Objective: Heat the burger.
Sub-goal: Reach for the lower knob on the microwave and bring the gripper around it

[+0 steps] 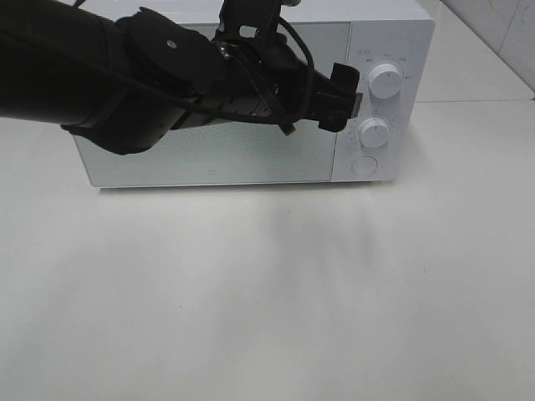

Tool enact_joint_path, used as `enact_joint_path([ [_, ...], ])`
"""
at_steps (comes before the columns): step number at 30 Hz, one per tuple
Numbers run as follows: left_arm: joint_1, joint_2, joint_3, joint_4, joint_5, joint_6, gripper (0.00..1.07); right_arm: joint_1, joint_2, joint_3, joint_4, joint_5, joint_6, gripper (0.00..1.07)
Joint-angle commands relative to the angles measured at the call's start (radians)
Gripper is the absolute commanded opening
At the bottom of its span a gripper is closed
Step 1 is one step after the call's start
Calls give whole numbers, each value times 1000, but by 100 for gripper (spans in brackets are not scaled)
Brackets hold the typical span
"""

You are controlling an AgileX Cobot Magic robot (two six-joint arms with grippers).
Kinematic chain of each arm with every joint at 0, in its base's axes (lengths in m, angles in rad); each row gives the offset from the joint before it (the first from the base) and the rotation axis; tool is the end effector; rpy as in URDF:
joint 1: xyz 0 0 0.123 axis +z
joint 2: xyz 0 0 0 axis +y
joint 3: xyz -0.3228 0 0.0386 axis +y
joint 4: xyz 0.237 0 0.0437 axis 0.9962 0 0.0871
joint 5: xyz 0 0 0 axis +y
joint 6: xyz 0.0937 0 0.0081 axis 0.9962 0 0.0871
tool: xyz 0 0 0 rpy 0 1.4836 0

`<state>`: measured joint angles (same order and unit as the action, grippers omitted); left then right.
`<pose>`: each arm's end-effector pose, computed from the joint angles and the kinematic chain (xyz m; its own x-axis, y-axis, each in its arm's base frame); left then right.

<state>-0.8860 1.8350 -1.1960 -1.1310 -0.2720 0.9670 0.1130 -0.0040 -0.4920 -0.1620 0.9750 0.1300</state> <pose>0.2837 -0.3114 0.2799 -0.3539 0.2050 -0.9125 0.5654 0.8241 -0.0341 -0.0473 -0.0180 0.2764 -0.3731 -0.0039 -0.9278 0.0256 0.9996 -0.0145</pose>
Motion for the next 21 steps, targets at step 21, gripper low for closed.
enact_joint_path([
  [21,27,-344,288,-673,-29,778,100,-3,-30,1,0,-14,-7,69],
])
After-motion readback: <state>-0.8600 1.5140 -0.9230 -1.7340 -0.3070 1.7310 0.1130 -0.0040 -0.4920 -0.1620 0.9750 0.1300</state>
